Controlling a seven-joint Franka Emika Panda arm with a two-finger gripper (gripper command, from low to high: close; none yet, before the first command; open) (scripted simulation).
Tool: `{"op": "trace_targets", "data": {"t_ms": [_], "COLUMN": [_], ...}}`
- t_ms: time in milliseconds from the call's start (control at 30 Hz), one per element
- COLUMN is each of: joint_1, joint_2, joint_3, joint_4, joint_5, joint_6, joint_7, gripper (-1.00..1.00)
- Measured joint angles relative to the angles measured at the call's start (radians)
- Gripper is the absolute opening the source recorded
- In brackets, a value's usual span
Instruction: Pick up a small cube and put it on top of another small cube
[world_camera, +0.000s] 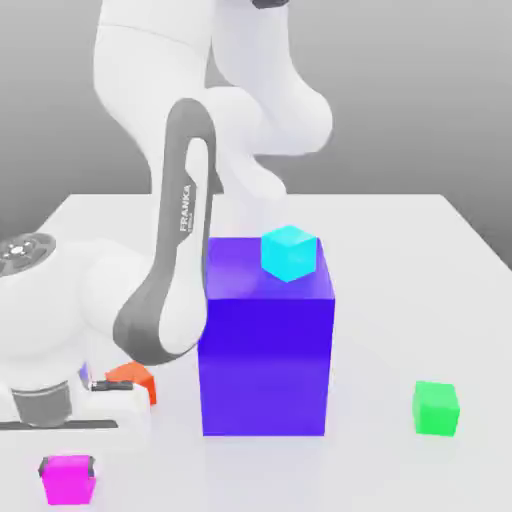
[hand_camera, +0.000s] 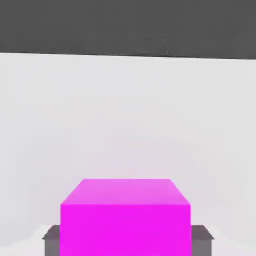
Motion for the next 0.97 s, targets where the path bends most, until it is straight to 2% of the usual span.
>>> {"op": "trace_targets", "data": {"t_ms": [67,233,533,700,767,833,867,967], "joint_1": [-0.003,0.078,0.368,0.574,0.686,0.711,0.714,0.714], "joint_2": [0.005,-0.149,-0.319,-0.428,-0.407,-0.346,-0.311,-0.311], "joint_3": [0.003,-0.064,0.094,0.229,0.281,0.287,0.287,0.287], "joint_4": [0.001,-0.045,-0.194,-0.294,-0.306,-0.306,-0.305,-0.305], "joint_5": [0.002,-0.101,-0.215,-0.305,-0.348,-0.366,-0.370,-0.370], "joint_6": [0.004,-0.103,-0.118,-0.109,-0.067,-0.003,0.030,0.030], "joint_7": [-0.002,0.085,0.294,0.443,0.526,0.558,0.565,0.565], "gripper": [-1.00,-1.00,-1.00,-1.00,-1.00,-1.00,1.00,1.00]}}
